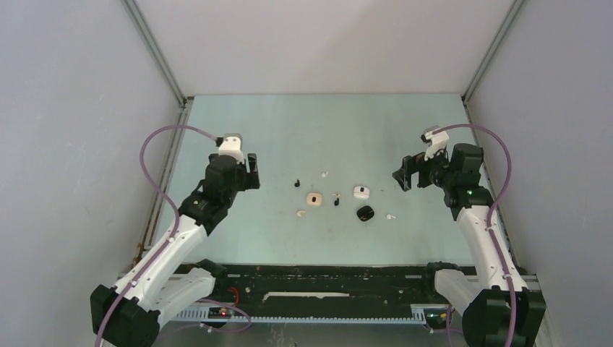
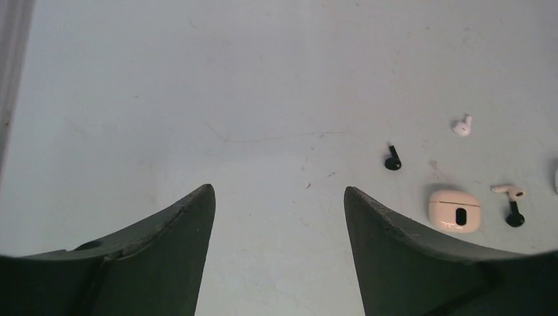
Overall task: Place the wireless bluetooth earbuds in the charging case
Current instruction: Pick up the charging case from the center of the board.
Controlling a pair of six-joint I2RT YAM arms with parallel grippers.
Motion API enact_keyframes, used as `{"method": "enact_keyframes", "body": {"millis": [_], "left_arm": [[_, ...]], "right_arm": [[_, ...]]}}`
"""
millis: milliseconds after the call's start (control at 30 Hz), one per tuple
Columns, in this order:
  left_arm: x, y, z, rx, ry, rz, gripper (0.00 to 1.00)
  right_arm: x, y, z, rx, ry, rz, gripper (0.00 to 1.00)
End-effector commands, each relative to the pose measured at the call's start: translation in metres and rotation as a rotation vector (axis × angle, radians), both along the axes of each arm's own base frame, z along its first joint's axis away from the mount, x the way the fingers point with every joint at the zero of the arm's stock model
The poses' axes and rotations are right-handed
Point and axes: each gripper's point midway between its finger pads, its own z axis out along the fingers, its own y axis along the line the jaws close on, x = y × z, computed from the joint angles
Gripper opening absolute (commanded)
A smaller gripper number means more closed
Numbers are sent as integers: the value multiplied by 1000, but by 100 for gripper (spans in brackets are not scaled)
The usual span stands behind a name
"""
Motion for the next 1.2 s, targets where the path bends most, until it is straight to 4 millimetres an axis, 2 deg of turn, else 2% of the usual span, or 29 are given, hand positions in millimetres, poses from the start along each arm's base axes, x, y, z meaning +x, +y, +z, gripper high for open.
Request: {"method": "enact_keyframes", "body": {"millis": [0,133,233,367,433,533,767,900,967,1033,1100,1167], "left_arm": [[0,-28,3,-31,3,-156,78],[0,-40,1,-57,25,-210,80],[-2,-42,1,-70,24,-216,80],[-4,-50,-3,-70,39,-250,77],[-5,-55,-5,-72,50,-266,74],[-3,-59,-10,-83,74,-262,72],[-9,-80,-23,-77,132,-357,69],[-12,-86,-24,-77,145,-391,70],[-12,-84,-22,-74,146,-381,70],[-12,-80,-20,-65,146,-359,72],[-11,-71,-17,-66,140,-300,75],[-10,-65,-14,-66,135,-260,78]], "right_arm": [[-2,7,3,-85,-72,130,100],[-1,8,2,-94,-77,143,99],[-3,14,4,-91,-83,158,93],[-7,23,-1,-98,-63,212,72],[-11,36,-5,-111,-42,261,62],[-11,42,-13,-131,-7,288,57],[-13,63,-28,-180,22,356,57],[-17,75,-36,-206,38,397,56],[-19,84,-36,-195,43,427,56],[-20,96,-35,-194,41,468,60],[-26,117,-38,-230,38,553,69],[-30,136,-44,-304,24,621,72]]}}
